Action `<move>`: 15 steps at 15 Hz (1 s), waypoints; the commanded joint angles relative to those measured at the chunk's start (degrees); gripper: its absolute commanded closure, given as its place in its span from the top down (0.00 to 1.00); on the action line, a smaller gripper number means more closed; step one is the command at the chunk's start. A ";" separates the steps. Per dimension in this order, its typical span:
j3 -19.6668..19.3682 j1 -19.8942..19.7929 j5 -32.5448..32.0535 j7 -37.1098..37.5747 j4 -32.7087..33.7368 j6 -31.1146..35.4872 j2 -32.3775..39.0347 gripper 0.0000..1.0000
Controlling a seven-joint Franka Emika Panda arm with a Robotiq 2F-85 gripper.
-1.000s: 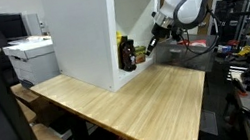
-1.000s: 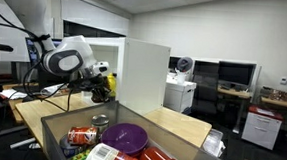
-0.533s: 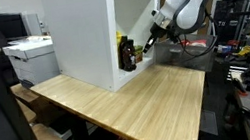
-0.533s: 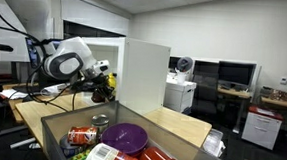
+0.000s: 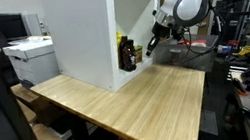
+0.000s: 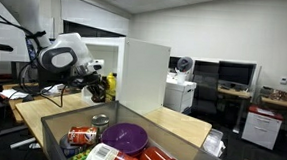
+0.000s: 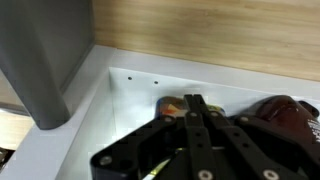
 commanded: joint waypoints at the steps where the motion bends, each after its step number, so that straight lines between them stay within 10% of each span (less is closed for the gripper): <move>1: -2.85 3.43 -0.74 3.09 -1.53 0.77 -2.96 0.04; 3: -7.35 8.13 -2.82 5.75 0.78 1.95 -2.86 0.04; 4: -8.21 8.82 -2.99 5.64 0.93 2.00 -3.09 0.29; 6: -7.40 8.20 -1.58 4.01 1.61 1.25 -2.06 0.14; 11: -8.30 9.11 -1.65 4.03 1.86 1.25 -2.16 0.30; 12: -8.32 9.15 -1.65 4.03 1.86 1.25 -2.16 0.55; 15: -9.49 9.79 -2.02 4.83 3.13 1.89 -0.53 0.67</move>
